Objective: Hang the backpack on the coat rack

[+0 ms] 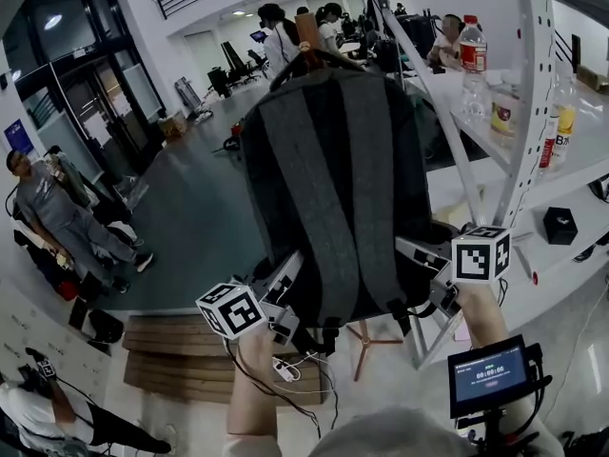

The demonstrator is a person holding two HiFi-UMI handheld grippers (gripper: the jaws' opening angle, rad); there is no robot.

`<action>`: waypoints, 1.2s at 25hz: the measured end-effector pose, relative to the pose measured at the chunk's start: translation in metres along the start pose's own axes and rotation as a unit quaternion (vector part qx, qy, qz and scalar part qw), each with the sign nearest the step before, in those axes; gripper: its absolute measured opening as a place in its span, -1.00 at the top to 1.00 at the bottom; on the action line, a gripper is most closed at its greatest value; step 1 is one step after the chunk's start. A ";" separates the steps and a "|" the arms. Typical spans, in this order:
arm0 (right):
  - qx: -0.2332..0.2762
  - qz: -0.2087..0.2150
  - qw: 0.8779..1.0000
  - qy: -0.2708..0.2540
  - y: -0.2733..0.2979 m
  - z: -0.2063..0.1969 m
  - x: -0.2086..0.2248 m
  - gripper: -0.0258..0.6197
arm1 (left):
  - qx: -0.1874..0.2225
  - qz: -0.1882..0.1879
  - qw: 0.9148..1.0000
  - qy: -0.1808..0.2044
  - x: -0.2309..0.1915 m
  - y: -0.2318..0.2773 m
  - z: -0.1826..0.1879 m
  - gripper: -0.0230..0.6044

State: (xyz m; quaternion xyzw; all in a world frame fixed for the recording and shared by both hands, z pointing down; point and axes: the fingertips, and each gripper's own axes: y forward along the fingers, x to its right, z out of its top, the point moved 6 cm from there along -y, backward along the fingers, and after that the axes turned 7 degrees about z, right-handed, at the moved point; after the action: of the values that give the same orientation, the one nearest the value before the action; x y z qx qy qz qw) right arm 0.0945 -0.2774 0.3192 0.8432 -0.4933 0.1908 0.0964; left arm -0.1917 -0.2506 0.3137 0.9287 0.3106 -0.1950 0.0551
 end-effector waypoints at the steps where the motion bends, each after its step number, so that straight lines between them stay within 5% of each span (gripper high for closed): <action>1: 0.001 -0.004 1.000 -0.004 0.001 -0.003 0.004 0.03 | 0.000 0.001 1.000 0.006 -0.003 0.002 -0.002 0.35; 10: 0.074 -0.017 0.994 -0.083 0.014 -0.025 0.036 0.02 | 0.047 -0.001 0.995 0.087 -0.025 0.019 -0.016 0.29; 17: 0.115 -0.038 0.987 -0.103 0.009 -0.025 0.036 -0.07 | 0.073 0.011 0.991 0.114 -0.022 0.015 -0.013 0.11; 23: 0.168 -0.043 0.974 -0.144 0.001 -0.033 0.020 -0.09 | 0.098 0.066 0.977 0.175 -0.006 -0.016 -0.007 0.09; 30: 0.283 -0.040 0.948 -0.142 -0.018 -0.026 0.013 -0.09 | 0.140 0.119 0.966 0.180 -0.006 -0.041 0.001 0.09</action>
State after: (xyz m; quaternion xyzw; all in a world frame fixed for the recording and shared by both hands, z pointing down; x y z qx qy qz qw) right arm 0.1102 -0.2696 0.3484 0.8730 -0.3939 0.1966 -0.2101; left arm -0.2208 -0.2206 0.3162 0.9772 0.1726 -0.0582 -0.1094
